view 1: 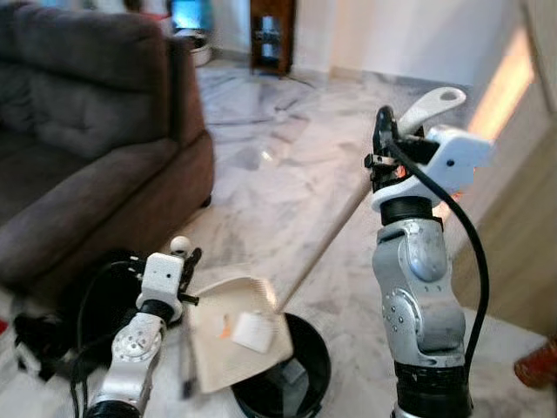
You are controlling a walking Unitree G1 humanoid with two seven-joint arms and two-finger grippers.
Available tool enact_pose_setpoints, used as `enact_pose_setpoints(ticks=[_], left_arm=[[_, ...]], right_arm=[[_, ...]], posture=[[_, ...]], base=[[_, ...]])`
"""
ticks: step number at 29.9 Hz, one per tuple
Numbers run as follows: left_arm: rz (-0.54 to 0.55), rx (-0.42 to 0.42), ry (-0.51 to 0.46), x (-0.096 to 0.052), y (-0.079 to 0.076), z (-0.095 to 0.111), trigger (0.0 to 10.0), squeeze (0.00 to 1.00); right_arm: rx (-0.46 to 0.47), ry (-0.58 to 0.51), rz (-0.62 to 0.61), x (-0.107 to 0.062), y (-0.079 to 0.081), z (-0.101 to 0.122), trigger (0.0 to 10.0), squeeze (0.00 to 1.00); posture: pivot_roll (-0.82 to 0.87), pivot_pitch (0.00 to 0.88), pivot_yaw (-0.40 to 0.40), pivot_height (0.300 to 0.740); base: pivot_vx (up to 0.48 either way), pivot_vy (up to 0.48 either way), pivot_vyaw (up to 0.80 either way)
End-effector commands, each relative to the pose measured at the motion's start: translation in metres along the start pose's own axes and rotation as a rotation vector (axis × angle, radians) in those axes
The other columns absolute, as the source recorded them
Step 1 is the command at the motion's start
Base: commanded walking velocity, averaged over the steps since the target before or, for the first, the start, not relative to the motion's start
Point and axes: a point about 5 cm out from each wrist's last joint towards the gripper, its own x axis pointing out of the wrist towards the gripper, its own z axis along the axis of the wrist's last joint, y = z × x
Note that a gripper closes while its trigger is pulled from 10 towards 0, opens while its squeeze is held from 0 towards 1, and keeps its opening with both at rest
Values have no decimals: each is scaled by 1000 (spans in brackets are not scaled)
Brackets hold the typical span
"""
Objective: Sweep floor
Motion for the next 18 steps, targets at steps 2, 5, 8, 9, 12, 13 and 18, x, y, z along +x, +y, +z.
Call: enact_pose_setpoints(ticks=[2,5,8,9,12,13,18], left_arm=[[2,7,-49,0,3,7,10000,0],[0,7,-49,0,4,7,10000,0],[0,9,-48,0,4,7,10000,0],[-1,8,-49,0,3,7,10000,0],[-3,6,-49,0,3,7,10000,0],[-4,5,-50,0,3,7,10000,0],[-9,3,-51,0,1,8,10000,0]], right_arm=[[30,-70,41,2,13,13,10000,0],[-6,-107,61,1,16,17,10000,0],[-22,-128,83,1,19,20,10000,0],[-30,-138,98,1,22,21,10000,0],[-58,-166,127,-1,26,23,10000,0],[-67,-175,136,-1,27,24,10000,0],[-116,-242,188,-5,37,30,10000,0]], posture=[[46,27,38,740],[46,28,40,740],[46,28,40,740],[46,31,40,740],[46,32,41,740],[46,32,41,740],[45,35,42,740]], base=[[0,0,0],[0,0,0],[0,0,0],[0,0,0],[0,0,0],[0,0,0],[0,0,0]])
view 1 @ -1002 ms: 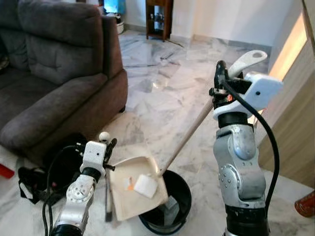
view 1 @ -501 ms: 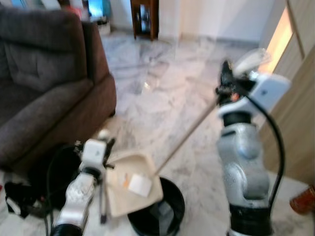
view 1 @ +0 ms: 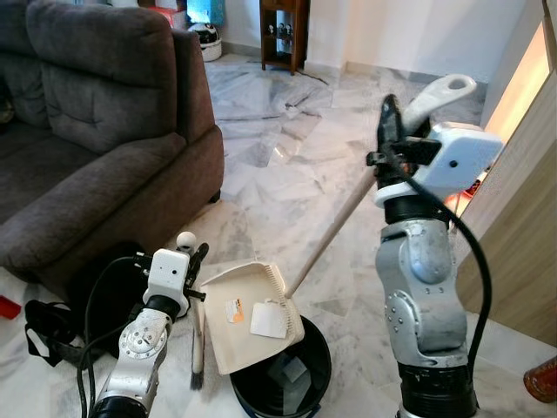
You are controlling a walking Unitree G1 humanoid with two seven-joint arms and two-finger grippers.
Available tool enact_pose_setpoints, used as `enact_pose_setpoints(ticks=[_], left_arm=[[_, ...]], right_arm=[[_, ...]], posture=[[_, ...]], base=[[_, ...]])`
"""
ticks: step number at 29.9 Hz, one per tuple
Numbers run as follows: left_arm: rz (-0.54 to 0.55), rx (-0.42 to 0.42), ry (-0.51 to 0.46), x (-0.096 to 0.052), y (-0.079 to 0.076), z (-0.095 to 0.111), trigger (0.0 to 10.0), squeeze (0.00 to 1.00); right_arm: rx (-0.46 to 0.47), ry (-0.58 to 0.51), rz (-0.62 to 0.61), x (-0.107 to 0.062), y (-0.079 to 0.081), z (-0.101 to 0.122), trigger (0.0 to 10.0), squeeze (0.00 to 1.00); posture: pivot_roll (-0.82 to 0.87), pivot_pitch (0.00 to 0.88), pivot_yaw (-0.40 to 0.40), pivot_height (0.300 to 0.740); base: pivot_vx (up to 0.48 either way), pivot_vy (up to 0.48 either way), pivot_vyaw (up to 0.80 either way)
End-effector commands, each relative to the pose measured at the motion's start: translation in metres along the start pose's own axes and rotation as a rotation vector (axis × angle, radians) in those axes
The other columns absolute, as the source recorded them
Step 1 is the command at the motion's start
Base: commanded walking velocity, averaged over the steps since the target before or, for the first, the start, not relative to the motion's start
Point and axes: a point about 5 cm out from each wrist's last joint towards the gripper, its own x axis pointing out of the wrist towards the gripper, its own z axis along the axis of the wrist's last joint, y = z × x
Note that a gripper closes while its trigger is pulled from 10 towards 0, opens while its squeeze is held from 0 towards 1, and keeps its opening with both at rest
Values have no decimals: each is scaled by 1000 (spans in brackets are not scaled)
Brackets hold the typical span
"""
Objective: Sweep floor
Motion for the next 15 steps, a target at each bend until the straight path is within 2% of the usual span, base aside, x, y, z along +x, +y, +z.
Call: enact_pose_setpoints(ticks=[1,10,12,15], left_arm=[[2,15,-54,2,3,10,10000,0],[0,13,-57,2,3,10,10000,0],[-1,12,-58,2,2,10,10000,0],[-2,12,-58,2,2,11,10000,0]], right_arm=[[-17,-122,20,3,4,22,10000,0],[-52,-171,124,-6,26,26,10000,0],[-110,-195,201,-14,34,27,10000,0],[-128,-205,223,-19,36,28,10000,0]], posture=[[48,36,42,740],[49,40,43,740],[49,43,44,740],[47,43,45,740]], base=[[0,0,0],[0,0,0],[0,0,0],[0,0,0]])
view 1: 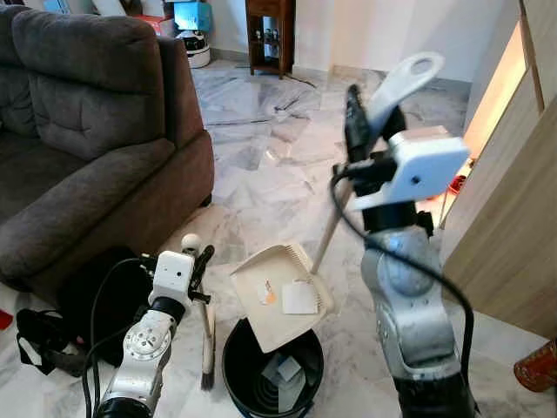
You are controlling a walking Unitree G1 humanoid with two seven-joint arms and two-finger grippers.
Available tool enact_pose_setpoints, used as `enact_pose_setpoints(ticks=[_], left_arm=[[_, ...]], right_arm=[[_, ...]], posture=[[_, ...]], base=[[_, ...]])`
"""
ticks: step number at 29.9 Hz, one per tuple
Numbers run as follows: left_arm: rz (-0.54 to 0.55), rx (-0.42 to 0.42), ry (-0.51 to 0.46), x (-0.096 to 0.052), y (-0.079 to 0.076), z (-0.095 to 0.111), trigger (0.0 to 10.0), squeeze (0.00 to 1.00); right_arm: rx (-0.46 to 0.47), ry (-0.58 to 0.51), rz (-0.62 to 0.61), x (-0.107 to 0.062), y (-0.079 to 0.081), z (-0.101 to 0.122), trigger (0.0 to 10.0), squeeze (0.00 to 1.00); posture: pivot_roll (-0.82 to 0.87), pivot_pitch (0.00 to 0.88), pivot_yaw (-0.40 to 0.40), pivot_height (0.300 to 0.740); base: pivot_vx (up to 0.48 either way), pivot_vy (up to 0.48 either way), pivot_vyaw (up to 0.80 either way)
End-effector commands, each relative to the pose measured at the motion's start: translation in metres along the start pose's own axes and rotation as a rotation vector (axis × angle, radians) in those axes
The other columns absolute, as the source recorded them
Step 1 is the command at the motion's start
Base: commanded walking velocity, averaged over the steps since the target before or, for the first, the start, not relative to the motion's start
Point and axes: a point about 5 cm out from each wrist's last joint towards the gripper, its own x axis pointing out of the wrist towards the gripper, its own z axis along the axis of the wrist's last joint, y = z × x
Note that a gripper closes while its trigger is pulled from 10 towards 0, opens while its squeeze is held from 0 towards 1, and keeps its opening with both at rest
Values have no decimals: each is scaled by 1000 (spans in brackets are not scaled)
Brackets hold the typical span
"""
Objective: Sweep floor
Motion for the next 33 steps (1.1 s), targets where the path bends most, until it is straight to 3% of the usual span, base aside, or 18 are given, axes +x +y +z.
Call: enact_pose_setpoints(ticks=[1,13,23,29,33], left_arm=[[13,15,-58,2,5,11,10000,0],[9,14,-56,2,5,10,10000,0],[7,15,-57,4,6,11,10000,0],[7,15,-59,5,6,11,10000,0],[6,17,-59,5,6,11,10000,0]], right_arm=[[-22,-123,27,-1,3,23,10000,0],[-39,-110,49,-11,4,25,10000,0],[-17,-76,45,-30,4,33,10000,0],[37,-88,68,-33,9,40,10000,0],[22,-113,93,-32,11,44,10000,0]], posture=[[44,45,47,740],[44,48,47,740],[37,48,50,740],[40,45,49,740],[40,44,50,740]], base=[[0,0,0],[0,0,0],[0,0,0],[0,0,0],[0,0,0]])
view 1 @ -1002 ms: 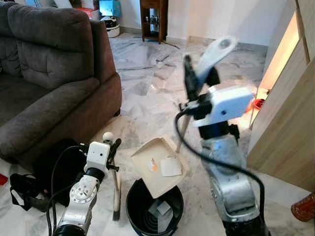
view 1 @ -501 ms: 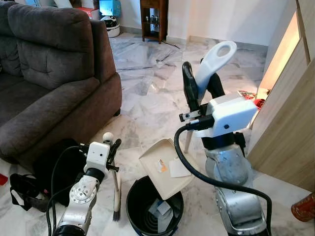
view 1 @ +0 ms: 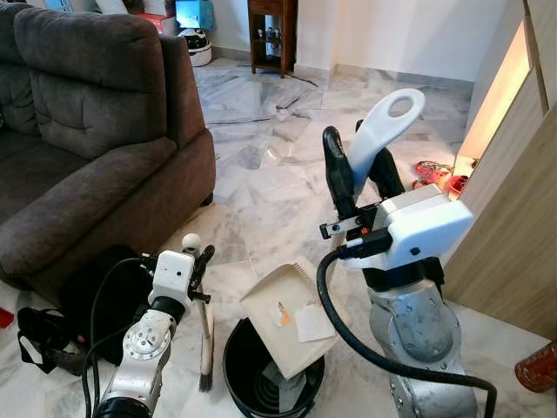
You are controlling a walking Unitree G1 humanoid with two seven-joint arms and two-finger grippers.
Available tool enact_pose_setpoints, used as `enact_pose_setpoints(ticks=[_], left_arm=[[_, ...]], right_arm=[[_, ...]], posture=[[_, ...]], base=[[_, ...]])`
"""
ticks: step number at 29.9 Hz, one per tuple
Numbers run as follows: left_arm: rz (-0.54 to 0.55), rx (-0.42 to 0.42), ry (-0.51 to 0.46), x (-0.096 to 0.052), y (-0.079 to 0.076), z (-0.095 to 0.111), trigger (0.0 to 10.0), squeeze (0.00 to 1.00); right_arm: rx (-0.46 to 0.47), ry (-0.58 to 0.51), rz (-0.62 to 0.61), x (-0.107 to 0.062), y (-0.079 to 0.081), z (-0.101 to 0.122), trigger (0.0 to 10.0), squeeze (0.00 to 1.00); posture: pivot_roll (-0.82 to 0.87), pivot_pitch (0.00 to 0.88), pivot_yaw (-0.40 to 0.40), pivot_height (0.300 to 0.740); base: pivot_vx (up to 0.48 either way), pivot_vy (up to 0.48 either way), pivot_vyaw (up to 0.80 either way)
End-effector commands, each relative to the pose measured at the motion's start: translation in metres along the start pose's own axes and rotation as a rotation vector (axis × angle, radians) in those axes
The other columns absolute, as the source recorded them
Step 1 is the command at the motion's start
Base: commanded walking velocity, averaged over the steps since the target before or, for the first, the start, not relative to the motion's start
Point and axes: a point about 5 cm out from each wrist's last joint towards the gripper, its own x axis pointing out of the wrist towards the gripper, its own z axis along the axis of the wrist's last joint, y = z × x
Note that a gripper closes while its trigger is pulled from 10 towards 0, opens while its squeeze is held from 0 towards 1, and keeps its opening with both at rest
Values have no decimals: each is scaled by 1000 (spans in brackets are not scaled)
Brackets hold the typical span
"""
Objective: Sweep floor
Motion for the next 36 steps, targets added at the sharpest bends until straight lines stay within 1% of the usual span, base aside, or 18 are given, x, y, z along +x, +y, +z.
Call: enact_pose_setpoints(ticks=[1,7,8,11,12,13,14,15,21,23,26,28,30,36], left_arm=[[11,17,-55,4,6,11,10000,0],[11,17,-55,4,6,11,10000,0],[11,17,-57,4,6,11,10000,0],[10,17,-57,4,6,11,10000,0],[11,17,-57,4,6,11,10000,0],[10,17,-57,4,6,11,10000,0],[10,17,-57,4,6,11,10000,0],[10,17,-57,4,6,11,10000,0],[12,16,-57,4,6,11,10000,0],[13,17,-58,5,6,11,10000,0],[15,18,-58,4,7,11,10000,0],[15,19,-58,4,7,11,10000,0],[16,19,-59,4,7,11,10000,0],[15,19,-60,4,8,11,10000,0]], right_arm=[[-7,-106,19,3,2,21,10000,0],[15,-115,31,4,7,25,10000,0],[3,-132,59,4,11,28,10000,0],[-55,-156,112,3,17,31,10000,0],[-62,-158,122,3,19,31,10000,0],[-37,-148,115,2,20,30,10000,0],[-37,-148,115,2,20,30,10000,0],[-9,-140,97,2,20,30,10000,0],[42,-141,70,5,19,32,10000,0],[103,-131,31,7,17,32,10000,0],[145,-128,-1,9,14,32,10000,0],[146,-128,-2,9,14,32,10000,0],[81,-141,37,9,17,32,10000,0],[71,-143,38,9,17,32,10000,0]], posture=[[40,44,50,740],[41,43,50,740],[40,43,50,740],[40,43,49,740],[40,43,49,740],[42,44,48,740],[42,44,48,740],[42,44,48,740],[43,43,46,740],[44,43,45,740],[44,44,44,740],[44,44,44,740],[46,42,43,740],[47,41,44,740]], base=[[0,0,0],[0,0,0],[0,0,0],[0,0,0],[0,0,0],[0,0,0],[0,0,0],[0,0,0],[0,0,0],[0,0,0],[0,0,0],[0,0,0],[0,0,0],[0,0,0]])
